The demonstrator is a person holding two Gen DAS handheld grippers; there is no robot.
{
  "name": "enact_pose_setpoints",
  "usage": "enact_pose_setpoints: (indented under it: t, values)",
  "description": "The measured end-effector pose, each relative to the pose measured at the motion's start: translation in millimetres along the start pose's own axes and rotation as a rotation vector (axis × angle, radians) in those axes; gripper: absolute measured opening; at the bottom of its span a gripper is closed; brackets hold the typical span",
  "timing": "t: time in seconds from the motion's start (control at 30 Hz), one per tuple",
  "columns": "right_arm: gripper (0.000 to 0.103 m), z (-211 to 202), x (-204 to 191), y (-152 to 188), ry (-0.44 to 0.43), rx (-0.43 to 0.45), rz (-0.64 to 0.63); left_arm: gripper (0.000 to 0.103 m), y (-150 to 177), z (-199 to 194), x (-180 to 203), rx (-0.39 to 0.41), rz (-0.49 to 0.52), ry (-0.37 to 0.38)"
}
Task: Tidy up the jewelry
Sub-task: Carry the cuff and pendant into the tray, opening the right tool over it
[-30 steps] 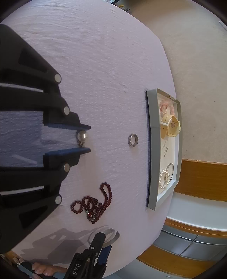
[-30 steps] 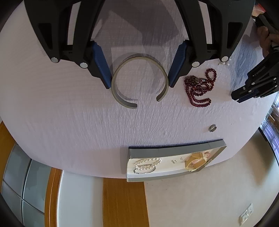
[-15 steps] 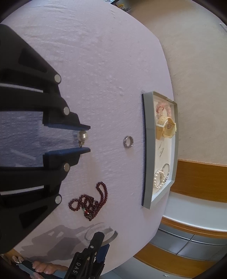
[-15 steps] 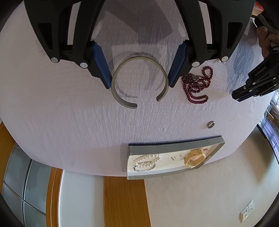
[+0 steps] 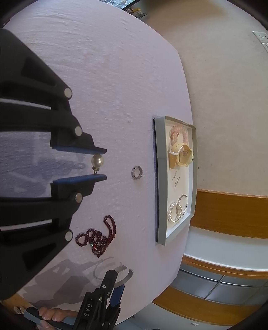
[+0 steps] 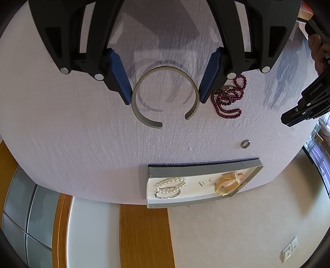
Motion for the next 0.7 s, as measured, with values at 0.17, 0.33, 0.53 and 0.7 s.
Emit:
enact_pose_setpoints:
  t: [0.17, 0.33, 0.53, 0.7]
  values:
    - [0.067, -2, -2, -6, -0.003, 0.007, -0.003, 0.019, -3, -1, -2, -0.001, -0.01, 0.006]
    - [0.067, -6, -7, -33, -0.017, 0.045, -0.01, 0.019, -21, -1, -8, 0.013, -0.022, 0.003]
    - [0.067, -5, -11, -75, -0.045, 0.094, -0.012, 0.02, -56, 6, -15, 0.026, -0.041, 0.009]
    - [0.067, 10, -13, -111, -0.075, 0.119, -0.02, 0.02, -88, 21, -20, 0.036, -0.043, 0.011]
Point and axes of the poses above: each gripper's, at about its wrist camera, not at the fingertips, and z roughly the way its jaws point, x to its right, y to its underside, the point moved 7 cm from there along z, roughly the way its jaws point, and after that the axes turned 6 degrees about -z, right-handed, at the moved point
